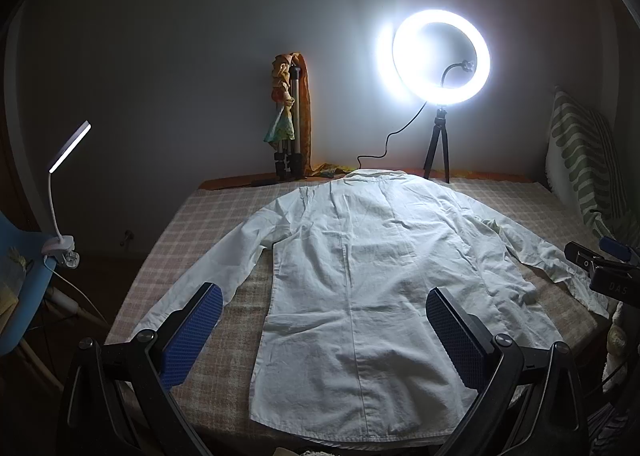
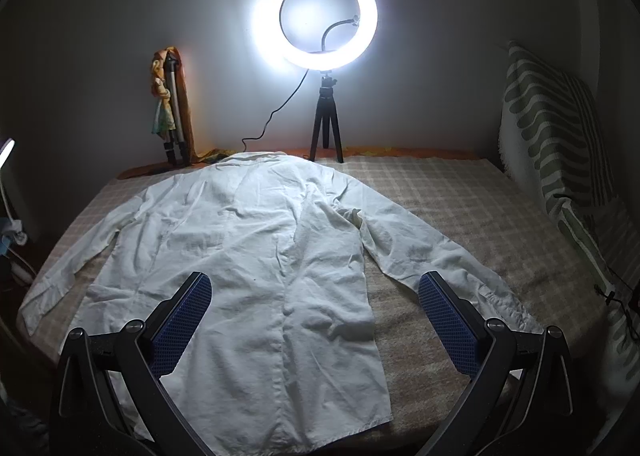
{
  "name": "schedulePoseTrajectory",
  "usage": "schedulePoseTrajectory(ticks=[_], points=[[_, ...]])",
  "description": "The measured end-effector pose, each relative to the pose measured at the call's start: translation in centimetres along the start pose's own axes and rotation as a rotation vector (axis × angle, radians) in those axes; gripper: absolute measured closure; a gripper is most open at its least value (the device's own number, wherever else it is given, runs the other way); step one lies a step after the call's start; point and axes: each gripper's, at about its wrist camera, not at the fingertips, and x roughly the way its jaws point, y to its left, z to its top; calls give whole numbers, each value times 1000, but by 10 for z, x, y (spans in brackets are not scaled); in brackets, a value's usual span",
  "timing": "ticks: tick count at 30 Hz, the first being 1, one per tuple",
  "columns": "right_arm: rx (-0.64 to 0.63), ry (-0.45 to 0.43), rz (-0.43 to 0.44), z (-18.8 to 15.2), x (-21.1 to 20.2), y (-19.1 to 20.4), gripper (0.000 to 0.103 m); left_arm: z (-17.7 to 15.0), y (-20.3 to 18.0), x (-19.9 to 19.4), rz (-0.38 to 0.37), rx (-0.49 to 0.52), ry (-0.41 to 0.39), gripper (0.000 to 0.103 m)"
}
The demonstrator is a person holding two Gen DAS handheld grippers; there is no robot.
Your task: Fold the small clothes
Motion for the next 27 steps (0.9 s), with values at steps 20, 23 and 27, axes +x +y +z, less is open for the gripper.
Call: schedulePoseTrajectory(ticks=[20, 23, 27], points=[[-3, -3, 0, 1, 0, 2, 0, 1, 5, -1, 4, -9, 1, 0], [-3, -3, -1, 1, 0, 3, 0, 1, 6, -1, 4, -9, 1, 0], [-3, -3, -2, 1, 0, 3, 0, 2, 7, 0, 4, -10, 2, 0]])
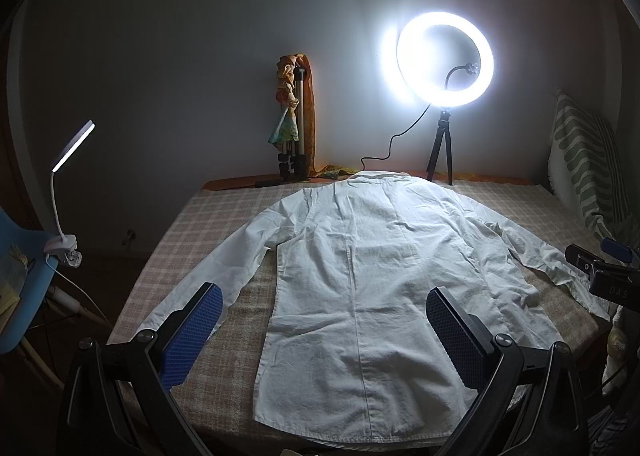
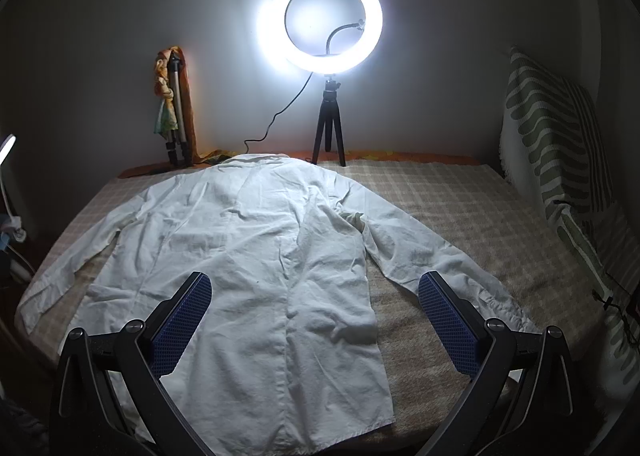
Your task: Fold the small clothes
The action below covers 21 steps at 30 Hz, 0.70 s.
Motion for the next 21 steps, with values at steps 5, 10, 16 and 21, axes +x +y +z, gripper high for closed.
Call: schedulePoseTrajectory(ticks=[5, 10, 16, 21], points=[[-4, -1, 0, 0, 0, 1, 0, 0, 0, 0, -1, 0, 1, 0], [-5, -2, -2, 0, -1, 2, 0, 0, 0, -1, 1, 1, 1, 0], [-7, -2, -1, 0, 0, 4, 0, -1, 1, -1, 5, -2, 2, 0], [-13, -1, -2, 2, 0, 11, 0, -2, 3, 0, 7, -6, 7, 0]])
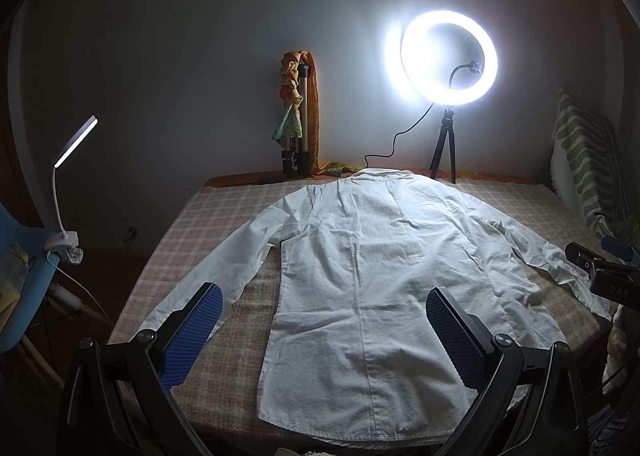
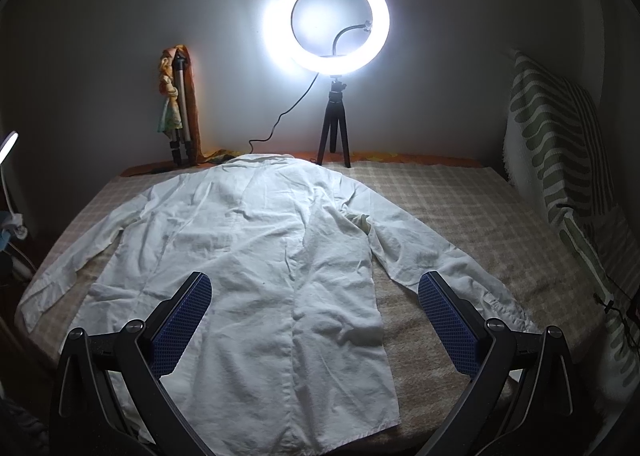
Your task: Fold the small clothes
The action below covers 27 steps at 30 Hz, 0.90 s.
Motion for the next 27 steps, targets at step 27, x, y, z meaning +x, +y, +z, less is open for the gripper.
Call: schedulePoseTrajectory(ticks=[27], points=[[-25, 12, 61, 10, 14, 38, 0, -6, 60, 6, -12, -69, -25, 6]])
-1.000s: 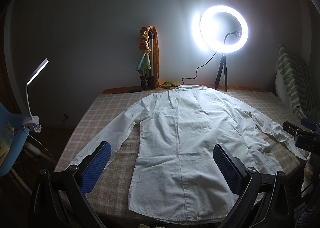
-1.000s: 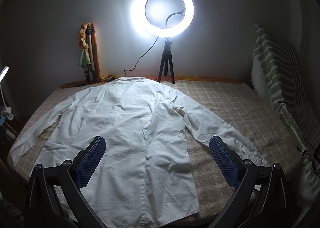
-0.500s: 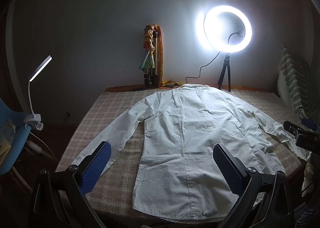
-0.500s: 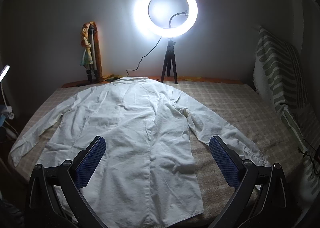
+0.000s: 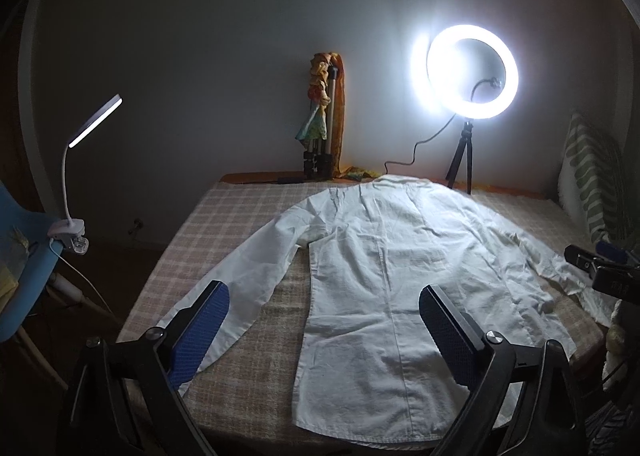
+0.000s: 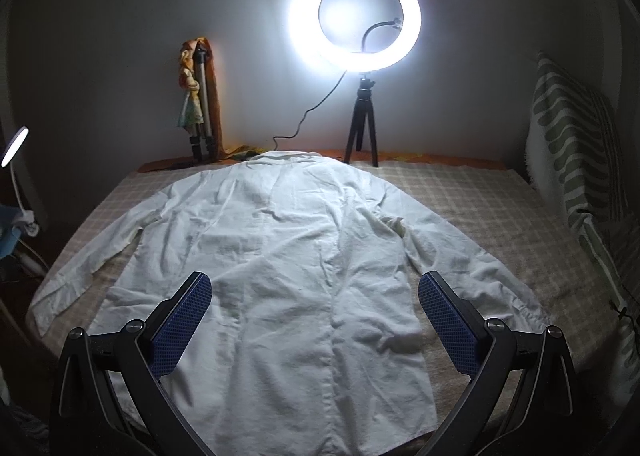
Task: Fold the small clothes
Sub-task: 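Move the left gripper to the shirt sleeve cuff and grasp it, then carry the held sleeve with the left gripper across the shirt back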
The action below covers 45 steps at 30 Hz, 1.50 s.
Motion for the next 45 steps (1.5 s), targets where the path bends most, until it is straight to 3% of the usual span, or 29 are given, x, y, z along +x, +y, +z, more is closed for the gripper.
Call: schedulePoseTrajectory(ticks=[4, 8, 11, 14, 18, 25, 27, 32, 34, 36, 37, 42, 45], points=[[-27, -14, 21, 6, 3, 15, 0, 5, 28, 7, 40, -12, 15, 8], [-41, -7, 93, 11, 9, 29, 0, 4, 62, 24, 71, -15, 78, 14], [-71, 18, 135, 18, 16, 43, 0, -3, 89, 39, 93, -24, 141, 22], [-96, 57, 164, 24, 24, 58, 0, -11, 120, 56, 98, -50, 203, 24], [-104, 132, 277, 33, 33, 82, 0, -23, 160, 81, 115, -83, 282, 35], [-111, 229, 450, 46, 45, 133, 2, -45, 219, 110, 70, -185, 394, 36], [-115, 254, 473, 49, 52, 146, 7, -52, 230, 117, 66, -209, 422, 40], [-149, 272, 491, 56, 67, 176, 7, -70, 235, 134, 33, -198, 485, 42], [-157, 287, 503, 59, 75, 184, 8, -74, 233, 139, 15, -198, 506, 52], [-171, 298, 510, 60, 81, 192, 15, -77, 231, 143, -5, -205, 521, 64], [-178, 305, 510, 61, 84, 195, 17, -78, 230, 144, -8, -203, 520, 66], [-180, 329, 515, 59, 97, 201, 18, -74, 226, 142, -54, -213, 481, 95], [-178, 342, 504, 57, 103, 198, 23, -67, 220, 131, -100, -217, 412, 98]])
